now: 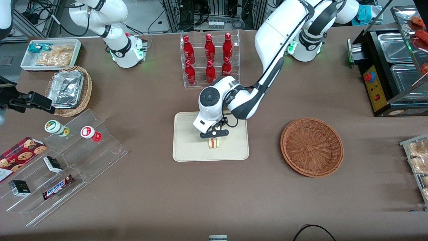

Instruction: Place sandwich from basket to tray

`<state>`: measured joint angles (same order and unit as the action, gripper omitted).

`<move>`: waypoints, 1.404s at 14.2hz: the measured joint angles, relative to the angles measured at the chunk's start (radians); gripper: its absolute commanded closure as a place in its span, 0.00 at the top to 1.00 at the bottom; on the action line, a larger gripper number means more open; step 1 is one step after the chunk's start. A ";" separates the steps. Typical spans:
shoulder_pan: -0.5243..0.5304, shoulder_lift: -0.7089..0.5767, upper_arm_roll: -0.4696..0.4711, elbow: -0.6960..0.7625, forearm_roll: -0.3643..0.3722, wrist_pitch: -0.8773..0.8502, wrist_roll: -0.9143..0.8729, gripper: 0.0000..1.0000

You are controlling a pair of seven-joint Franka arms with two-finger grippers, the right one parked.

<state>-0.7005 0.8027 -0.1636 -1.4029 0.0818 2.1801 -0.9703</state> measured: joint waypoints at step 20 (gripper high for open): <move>0.140 -0.379 0.087 -0.197 0.104 -0.304 -0.039 1.00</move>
<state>-0.5601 0.4235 -0.0764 -1.6001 0.1863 1.8766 -1.0093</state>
